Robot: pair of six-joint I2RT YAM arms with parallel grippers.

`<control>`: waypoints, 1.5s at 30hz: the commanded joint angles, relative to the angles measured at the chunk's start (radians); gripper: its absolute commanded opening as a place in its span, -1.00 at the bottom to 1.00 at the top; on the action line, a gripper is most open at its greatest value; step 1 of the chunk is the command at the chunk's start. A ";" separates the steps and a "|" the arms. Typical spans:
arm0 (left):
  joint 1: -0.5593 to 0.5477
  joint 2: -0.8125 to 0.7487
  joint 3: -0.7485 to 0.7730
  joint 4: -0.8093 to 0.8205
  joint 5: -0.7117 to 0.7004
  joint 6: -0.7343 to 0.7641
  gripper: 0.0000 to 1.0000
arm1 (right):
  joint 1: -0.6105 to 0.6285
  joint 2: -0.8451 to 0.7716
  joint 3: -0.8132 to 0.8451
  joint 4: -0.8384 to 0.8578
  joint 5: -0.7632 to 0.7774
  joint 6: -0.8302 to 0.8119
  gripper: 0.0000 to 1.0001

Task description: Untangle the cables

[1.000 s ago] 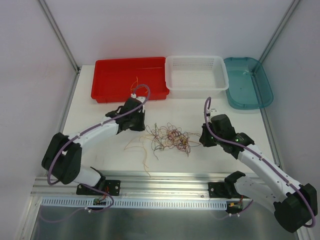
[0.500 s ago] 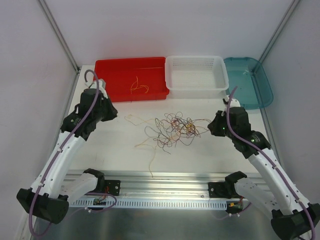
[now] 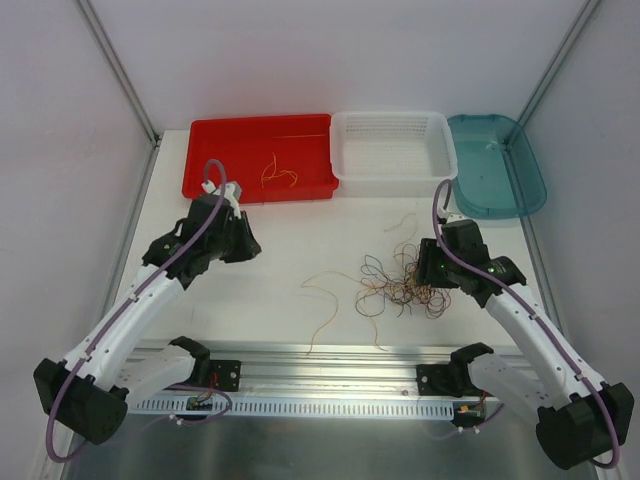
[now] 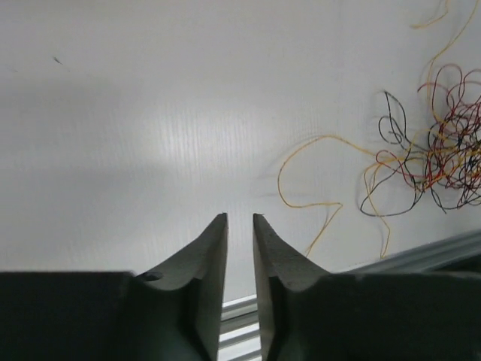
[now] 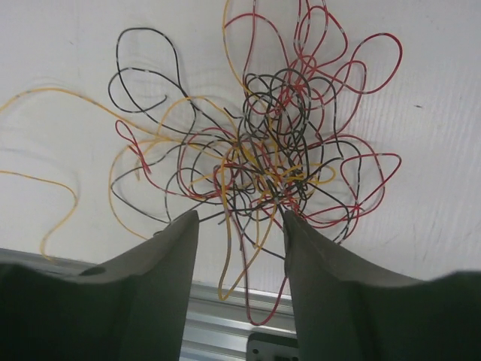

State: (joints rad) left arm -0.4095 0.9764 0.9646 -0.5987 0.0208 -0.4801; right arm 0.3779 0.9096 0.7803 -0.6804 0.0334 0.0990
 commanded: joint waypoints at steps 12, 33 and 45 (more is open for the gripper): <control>-0.340 0.414 0.054 0.180 -0.057 -0.079 0.68 | 0.035 -0.064 -0.013 -0.018 0.010 -0.007 0.59; -0.465 0.869 0.315 0.194 -0.108 0.360 0.15 | 0.115 -0.044 -0.082 0.065 -0.006 0.038 0.71; -0.463 0.956 0.338 0.198 -0.056 0.471 0.08 | 0.125 -0.040 -0.093 0.079 -0.007 0.033 0.71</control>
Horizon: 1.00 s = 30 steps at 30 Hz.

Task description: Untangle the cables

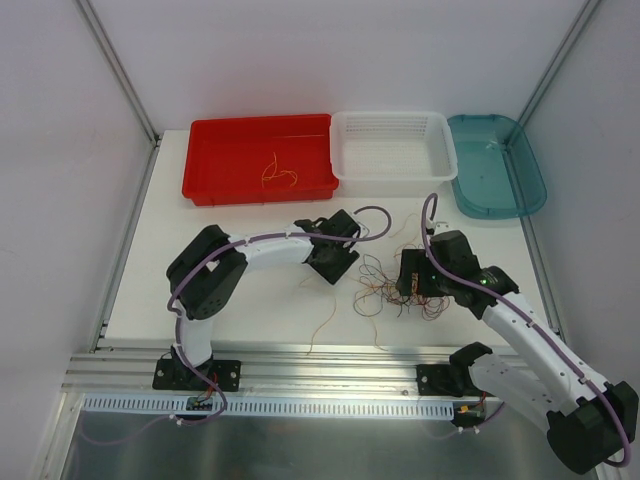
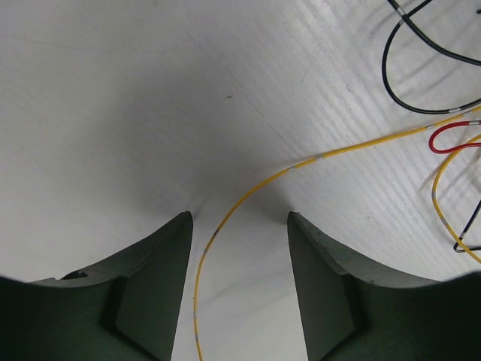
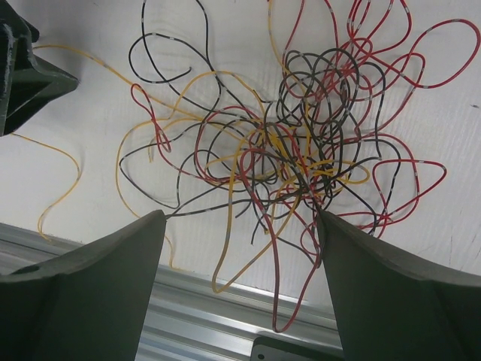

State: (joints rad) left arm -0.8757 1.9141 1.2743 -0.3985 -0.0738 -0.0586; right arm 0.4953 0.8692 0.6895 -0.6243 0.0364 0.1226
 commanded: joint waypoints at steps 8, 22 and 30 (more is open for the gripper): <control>0.003 -0.006 -0.007 -0.002 0.072 0.036 -1.00 | 0.015 0.040 -0.033 0.064 -0.001 0.029 0.72; 0.167 -0.487 -0.133 -0.029 -0.052 -0.179 -1.00 | 0.028 0.243 -0.094 0.095 0.206 0.114 0.03; 0.427 -0.765 -0.135 -0.114 -0.072 -0.265 -1.00 | 0.012 0.218 -0.096 0.064 0.243 0.129 -0.99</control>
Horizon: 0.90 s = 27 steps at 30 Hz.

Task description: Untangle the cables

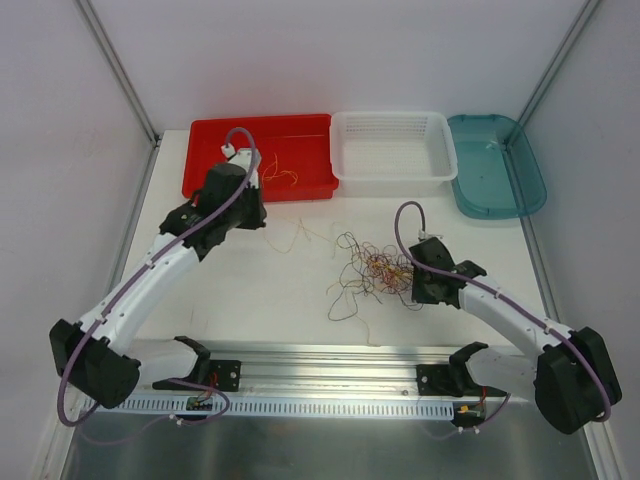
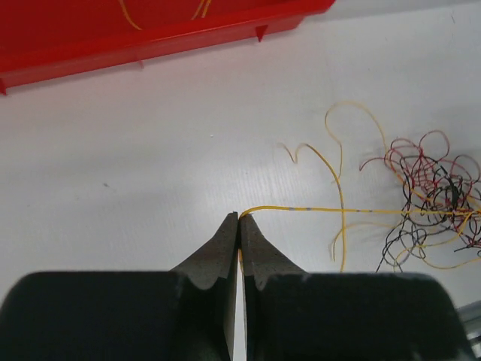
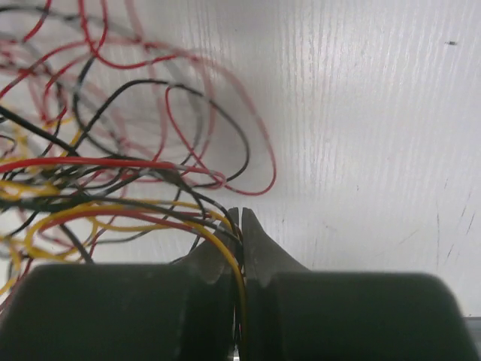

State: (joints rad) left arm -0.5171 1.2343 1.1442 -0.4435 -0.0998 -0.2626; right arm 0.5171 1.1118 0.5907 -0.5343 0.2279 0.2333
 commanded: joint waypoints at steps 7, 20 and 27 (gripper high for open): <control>0.353 -0.170 0.054 -0.141 0.004 -0.099 -1.00 | -0.066 -0.093 0.011 -0.065 0.028 0.041 -0.99; 0.410 -0.205 -0.147 -0.087 0.228 -0.072 -1.00 | -0.132 -0.196 0.142 -0.184 -0.026 -0.034 -0.83; 0.362 -0.248 -0.328 0.015 0.402 -0.007 -1.00 | -0.065 -0.213 0.222 -0.204 -0.027 -0.058 0.24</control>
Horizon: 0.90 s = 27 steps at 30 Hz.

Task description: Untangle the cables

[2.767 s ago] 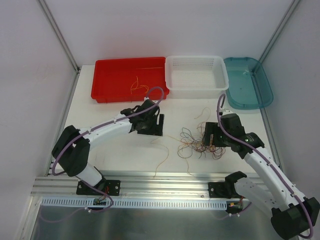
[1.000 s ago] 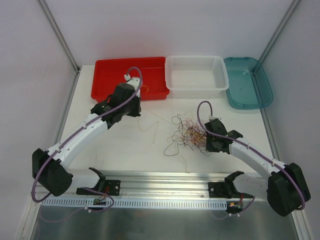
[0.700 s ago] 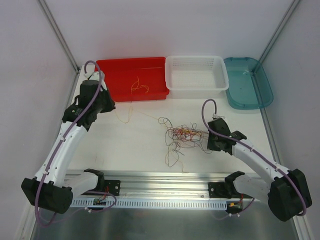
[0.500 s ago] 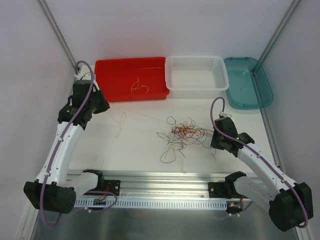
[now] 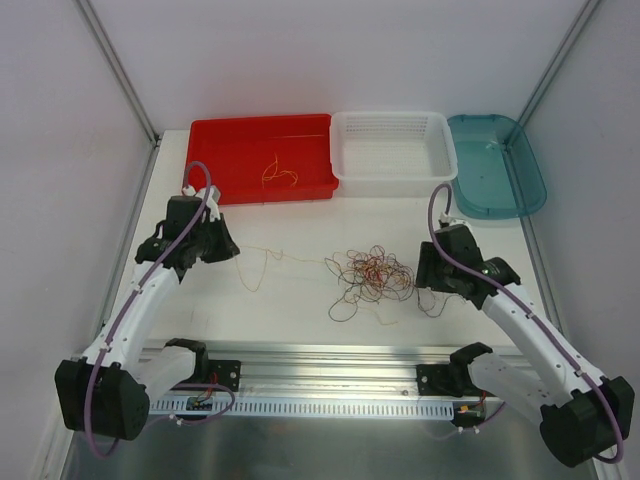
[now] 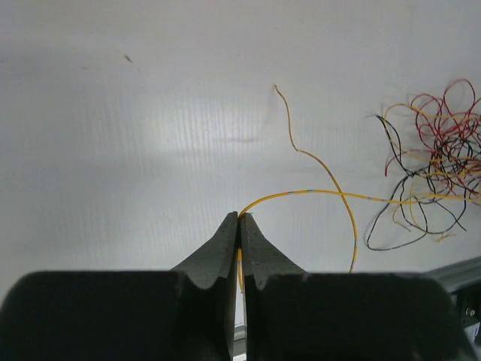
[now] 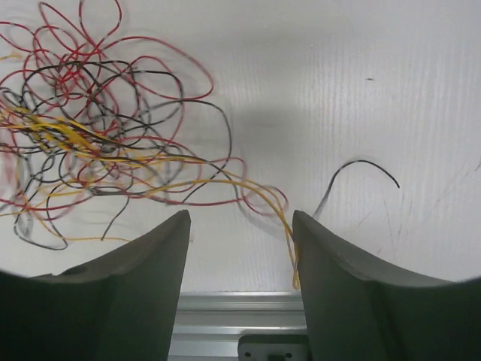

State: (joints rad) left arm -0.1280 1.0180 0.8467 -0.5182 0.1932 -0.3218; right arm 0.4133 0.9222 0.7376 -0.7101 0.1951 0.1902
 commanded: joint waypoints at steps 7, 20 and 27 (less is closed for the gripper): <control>-0.098 -0.018 -0.040 0.106 0.130 0.070 -1.00 | 0.283 0.006 0.192 -0.013 0.141 0.107 0.32; -0.098 -0.068 -0.067 0.116 0.118 0.059 -1.00 | 0.498 0.317 0.240 0.080 0.338 0.290 0.26; -0.098 -0.075 -0.077 0.116 0.089 0.052 -1.00 | 0.495 0.293 0.244 -0.018 0.415 0.246 -0.09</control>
State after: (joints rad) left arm -0.2230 0.9630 0.7822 -0.4282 0.2829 -0.2764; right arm 0.9085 1.2572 0.9344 -0.6628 0.5274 0.4454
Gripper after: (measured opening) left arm 0.008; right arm 0.465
